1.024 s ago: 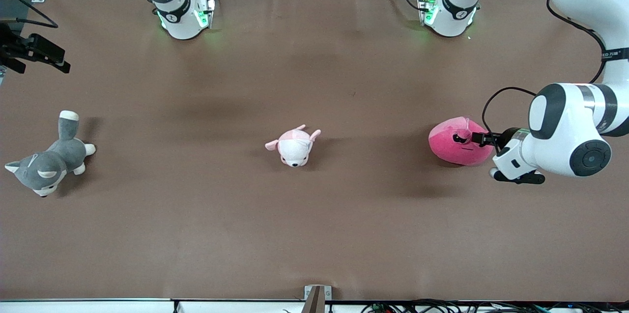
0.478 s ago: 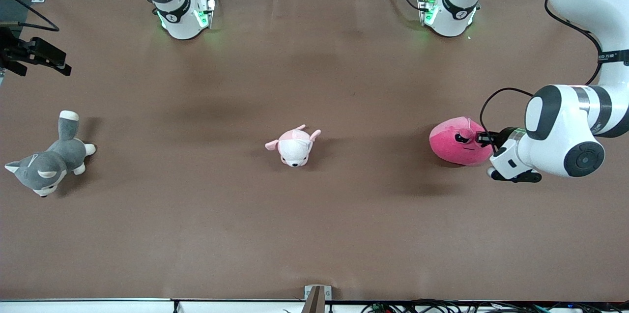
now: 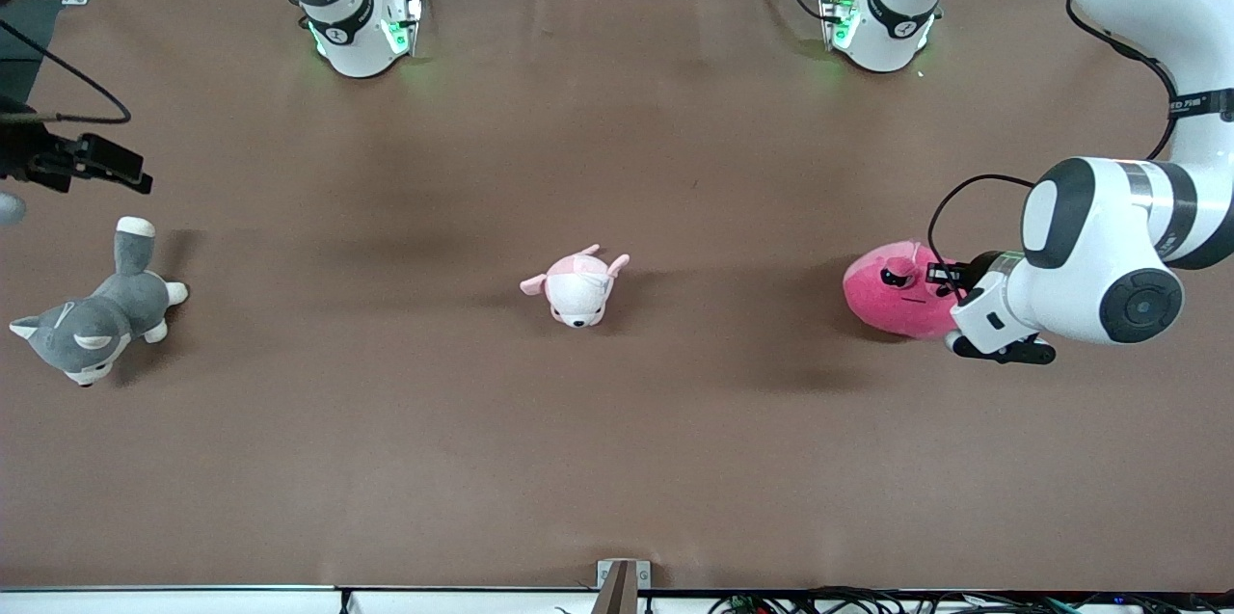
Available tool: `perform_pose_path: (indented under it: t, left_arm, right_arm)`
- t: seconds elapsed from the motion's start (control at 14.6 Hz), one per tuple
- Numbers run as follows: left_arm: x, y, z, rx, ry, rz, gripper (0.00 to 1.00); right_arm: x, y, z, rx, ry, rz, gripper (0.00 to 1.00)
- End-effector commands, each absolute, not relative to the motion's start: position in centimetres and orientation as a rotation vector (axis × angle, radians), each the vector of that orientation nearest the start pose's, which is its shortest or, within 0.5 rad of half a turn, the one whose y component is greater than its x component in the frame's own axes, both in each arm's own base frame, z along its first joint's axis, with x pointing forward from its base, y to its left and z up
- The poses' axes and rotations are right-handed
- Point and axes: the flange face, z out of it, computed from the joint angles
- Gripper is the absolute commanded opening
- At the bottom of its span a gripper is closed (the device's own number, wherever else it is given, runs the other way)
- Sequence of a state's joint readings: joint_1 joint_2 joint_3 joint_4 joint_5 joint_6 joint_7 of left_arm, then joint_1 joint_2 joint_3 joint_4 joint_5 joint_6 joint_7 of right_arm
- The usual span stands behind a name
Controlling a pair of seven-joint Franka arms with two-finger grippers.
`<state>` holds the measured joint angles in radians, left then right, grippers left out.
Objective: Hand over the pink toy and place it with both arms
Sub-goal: 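Lift the pink plush toward the middle while the right gripper approaches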
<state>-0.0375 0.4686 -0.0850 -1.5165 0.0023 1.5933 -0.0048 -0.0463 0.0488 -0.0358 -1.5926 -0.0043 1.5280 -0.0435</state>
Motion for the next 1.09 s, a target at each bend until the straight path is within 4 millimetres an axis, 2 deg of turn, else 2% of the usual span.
perform_pose_path:
  t: [0.0, 0.14, 0.2, 0.27, 0.41, 0.55, 0.75, 0.96, 1.02]
  left_arm:
    - [64.2, -7.8, 42.6, -3.129, 0.119, 0.581, 0.0]
    - [63.6, -11.5, 45.1, -3.125, 0.112, 0.588, 0.0]
    - [63.3, -13.3, 46.4, -3.12, 0.1, 0.577, 0.0]
    - [62.6, -16.0, 48.0, -3.128, 0.091, 0.563, 0.0]
    - [61.3, -21.2, 50.3, -3.164, 0.003, 0.537, 0.0]
    - [59.9, -26.1, 52.8, -3.183, -0.066, 0.48, 0.0]
    - [57.2, -32.1, 54.7, -3.2, -0.08, 0.443, 0.0]
    - [53.9, -38.5, 56.9, -3.244, -0.186, 0.382, 0.0]
    - [53.2, -39.8, 57.4, -3.264, -0.216, 0.358, 0.0]
  right_arm:
    - [57.3, -5.4, 56.2, -3.149, 0.064, 0.23, 1.0]
    - [57.4, -4.8, 56.1, -3.138, 0.115, 0.23, 1.0]
    - [57.4, -4.5, 56.0, -3.132, 0.23, 0.232, 1.0]
    - [57.4, -4.0, 56.0, -3.113, 0.376, 0.238, 1.0]
    - [57.4, -2.0, 55.9, -3.032, 0.586, 0.256, 1.0]
    - [57.5, 2.3, 55.8, -2.981, 0.783, 0.27, 1.0]
    - [57.0, 9.4, 55.9, -2.889, 1.073, 0.286, 1.0]
    - [56.7, 15.0, 56.1, -2.701, 1.323, 0.3, 1.0]
    - [56.4, 16.9, 56.1, -2.669, 1.374, 0.294, 1.0]
